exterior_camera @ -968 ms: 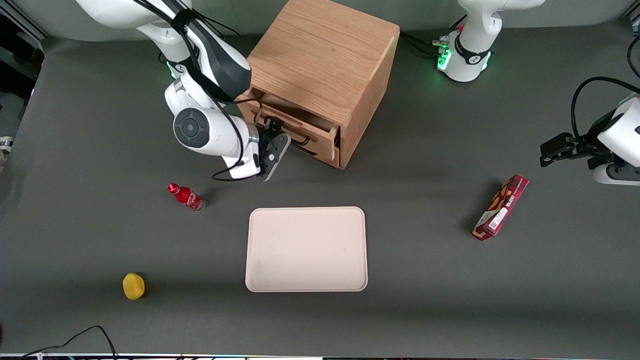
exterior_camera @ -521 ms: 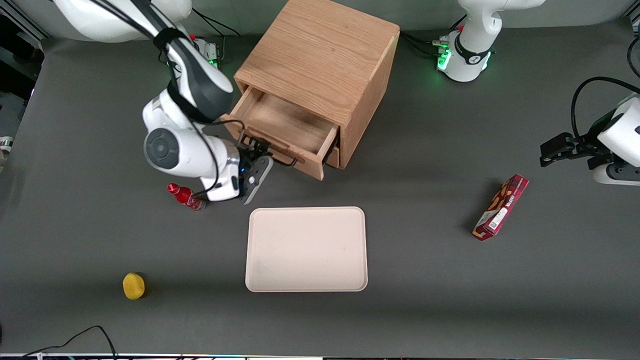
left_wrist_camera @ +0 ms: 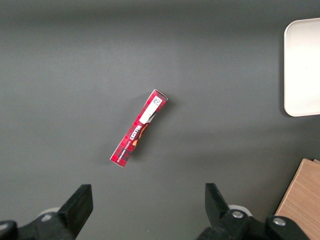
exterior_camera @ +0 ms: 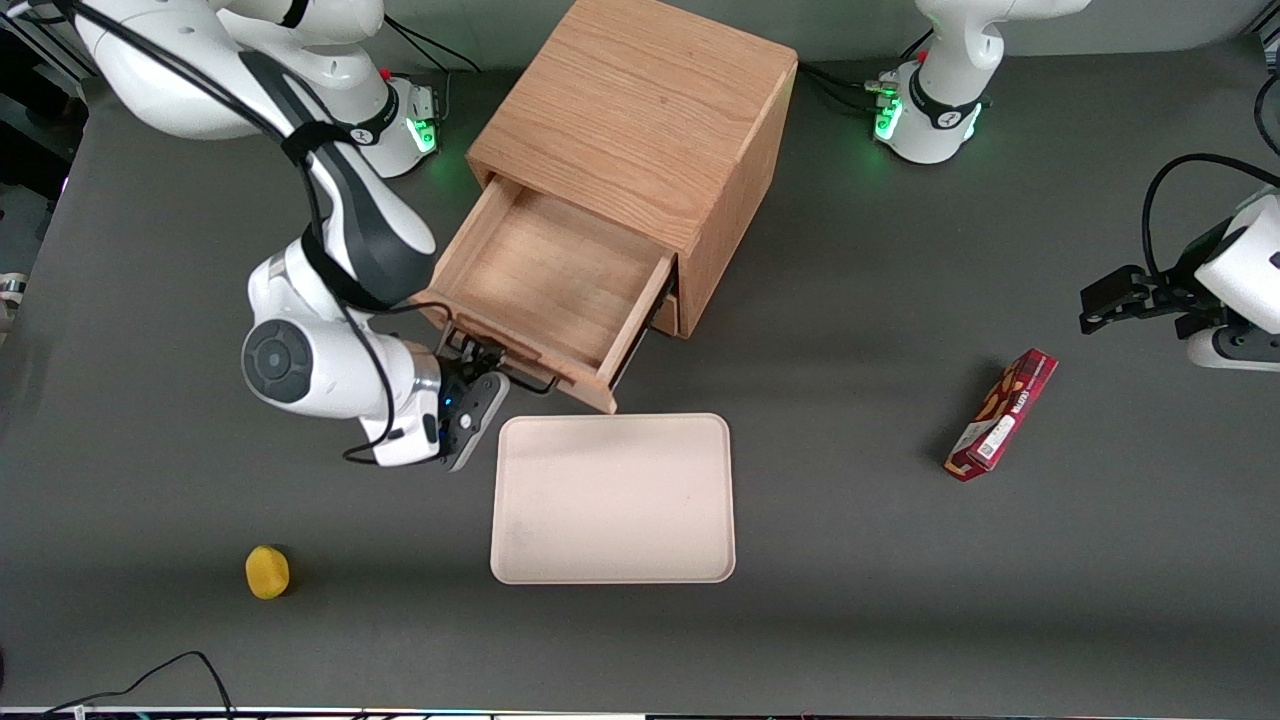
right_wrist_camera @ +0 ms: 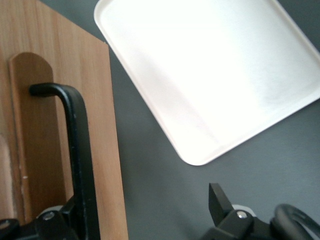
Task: Open upper drawer
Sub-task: 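Pull the upper drawer outward by its handle with the right gripper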
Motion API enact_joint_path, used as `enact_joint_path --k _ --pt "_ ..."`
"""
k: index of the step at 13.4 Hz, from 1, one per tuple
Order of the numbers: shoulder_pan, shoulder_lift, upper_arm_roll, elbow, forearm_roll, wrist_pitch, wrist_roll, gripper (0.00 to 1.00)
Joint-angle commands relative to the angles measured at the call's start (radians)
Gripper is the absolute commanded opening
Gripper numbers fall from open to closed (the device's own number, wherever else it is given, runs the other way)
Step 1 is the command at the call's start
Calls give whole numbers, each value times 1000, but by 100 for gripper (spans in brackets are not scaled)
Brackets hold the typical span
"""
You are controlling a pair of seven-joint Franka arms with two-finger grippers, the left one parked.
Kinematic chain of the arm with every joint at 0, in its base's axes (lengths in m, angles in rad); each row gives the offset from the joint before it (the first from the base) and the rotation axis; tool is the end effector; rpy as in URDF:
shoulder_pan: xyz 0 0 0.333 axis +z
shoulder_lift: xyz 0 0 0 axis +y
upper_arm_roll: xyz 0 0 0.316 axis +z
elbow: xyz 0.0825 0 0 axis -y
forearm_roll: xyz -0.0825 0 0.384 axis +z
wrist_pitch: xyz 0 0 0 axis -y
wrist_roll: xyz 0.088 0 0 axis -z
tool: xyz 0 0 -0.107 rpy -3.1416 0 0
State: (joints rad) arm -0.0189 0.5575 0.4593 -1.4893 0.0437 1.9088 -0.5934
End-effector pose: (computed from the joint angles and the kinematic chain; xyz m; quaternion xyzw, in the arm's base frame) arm 0.6412 0.2490 0.3695 -0.8761 -0.4596 0.0306 0.1422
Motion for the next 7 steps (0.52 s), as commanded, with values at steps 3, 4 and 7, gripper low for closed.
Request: enact_joint_path --k 3,4,7 --pt "7 110 -67 211 -27 -112 -141 100" --pt "7 105 -67 218 -24 -125 -140 100" --pt "14 88 -60 309 -22 -273 -128 100"
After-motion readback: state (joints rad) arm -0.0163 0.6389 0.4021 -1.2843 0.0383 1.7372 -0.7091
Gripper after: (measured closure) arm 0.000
